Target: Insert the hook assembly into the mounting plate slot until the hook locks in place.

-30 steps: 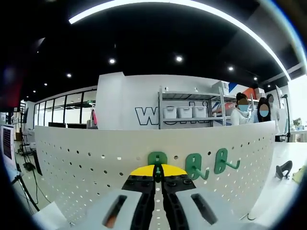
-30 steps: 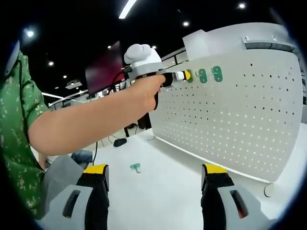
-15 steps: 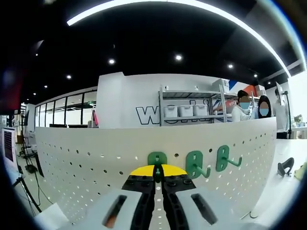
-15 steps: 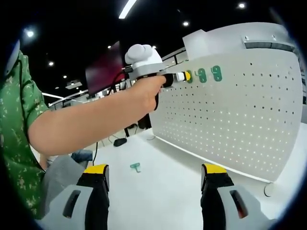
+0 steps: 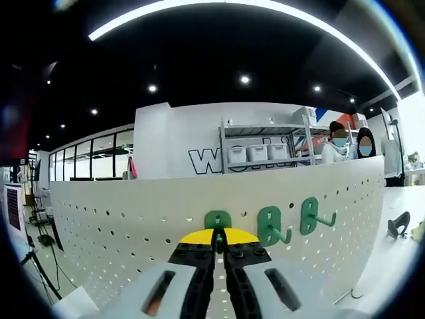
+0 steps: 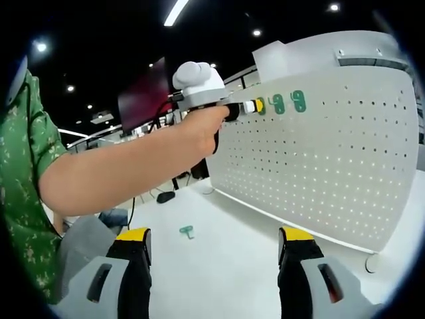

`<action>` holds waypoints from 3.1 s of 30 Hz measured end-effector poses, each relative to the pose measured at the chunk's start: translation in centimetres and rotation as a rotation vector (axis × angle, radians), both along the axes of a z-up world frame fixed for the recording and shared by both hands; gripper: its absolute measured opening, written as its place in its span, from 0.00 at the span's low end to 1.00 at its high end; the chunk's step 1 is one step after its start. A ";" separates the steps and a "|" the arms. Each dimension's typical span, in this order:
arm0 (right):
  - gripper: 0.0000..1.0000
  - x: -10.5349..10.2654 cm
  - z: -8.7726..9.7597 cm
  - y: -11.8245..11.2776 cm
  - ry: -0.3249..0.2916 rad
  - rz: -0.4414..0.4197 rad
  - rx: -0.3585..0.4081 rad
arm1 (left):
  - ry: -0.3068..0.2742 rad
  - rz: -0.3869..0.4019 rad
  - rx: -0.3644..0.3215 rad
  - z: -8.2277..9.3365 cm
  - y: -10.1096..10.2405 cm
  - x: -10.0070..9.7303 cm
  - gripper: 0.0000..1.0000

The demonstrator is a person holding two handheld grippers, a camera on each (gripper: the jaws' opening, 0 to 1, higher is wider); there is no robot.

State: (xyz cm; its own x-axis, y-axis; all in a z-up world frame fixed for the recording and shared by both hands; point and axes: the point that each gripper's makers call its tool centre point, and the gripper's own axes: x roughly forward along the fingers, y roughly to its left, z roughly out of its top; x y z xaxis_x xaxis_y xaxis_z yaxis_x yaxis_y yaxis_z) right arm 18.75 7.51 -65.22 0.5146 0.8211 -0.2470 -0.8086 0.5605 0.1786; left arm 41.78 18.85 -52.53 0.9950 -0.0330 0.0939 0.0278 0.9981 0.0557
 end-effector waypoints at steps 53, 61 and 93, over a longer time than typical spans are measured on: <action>0.79 -0.7 0.1 0.3 -0.003 -0.003 -0.020 | -0.004 -0.021 -0.013 0.0 0.0 -1.2 0.19; 0.79 -0.8 0.2 0.5 -0.007 -0.005 -0.022 | 0.004 -0.030 -0.013 -0.3 0.0 -1.4 0.21; 0.79 -1.8 1.0 1.9 -0.023 0.005 -0.032 | 0.154 -0.113 -0.095 -3.9 0.1 -3.5 0.66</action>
